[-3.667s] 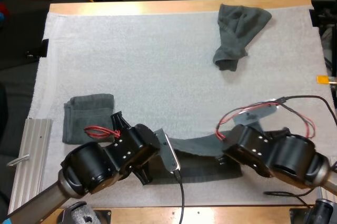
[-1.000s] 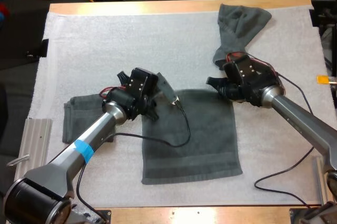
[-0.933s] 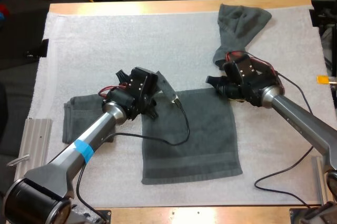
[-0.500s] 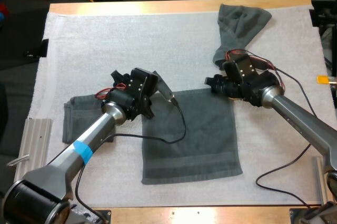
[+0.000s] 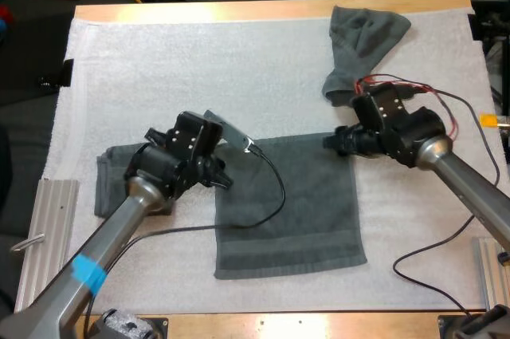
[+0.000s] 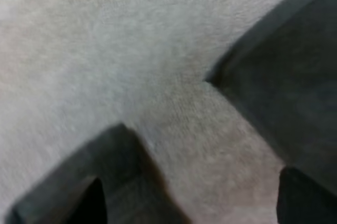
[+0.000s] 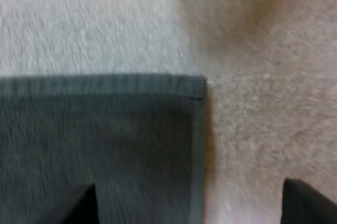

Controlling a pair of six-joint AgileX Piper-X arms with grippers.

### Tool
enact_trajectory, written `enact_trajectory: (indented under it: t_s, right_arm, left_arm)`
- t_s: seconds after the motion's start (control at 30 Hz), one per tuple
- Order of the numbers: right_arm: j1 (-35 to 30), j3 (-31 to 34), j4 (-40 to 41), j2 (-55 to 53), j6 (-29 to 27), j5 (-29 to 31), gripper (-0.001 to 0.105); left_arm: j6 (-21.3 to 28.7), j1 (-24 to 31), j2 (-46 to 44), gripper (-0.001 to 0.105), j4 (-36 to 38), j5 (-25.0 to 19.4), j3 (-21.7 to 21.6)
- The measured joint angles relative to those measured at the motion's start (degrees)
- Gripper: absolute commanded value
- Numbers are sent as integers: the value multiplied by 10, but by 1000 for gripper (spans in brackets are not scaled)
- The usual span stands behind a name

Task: Pick towel from pile, fold and stack

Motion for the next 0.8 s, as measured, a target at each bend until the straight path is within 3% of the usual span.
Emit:
enact_trajectory:
  t_s: [0.4,0.8]
  right_arm:
    - [1,0,117,-106,-21,-21,67]
    - [60,0,206,-207,0,-32,67]
  left_arm:
    - [-142,0,-160,66,117,114,0]
    - [-205,0,-281,66,221,197,0]
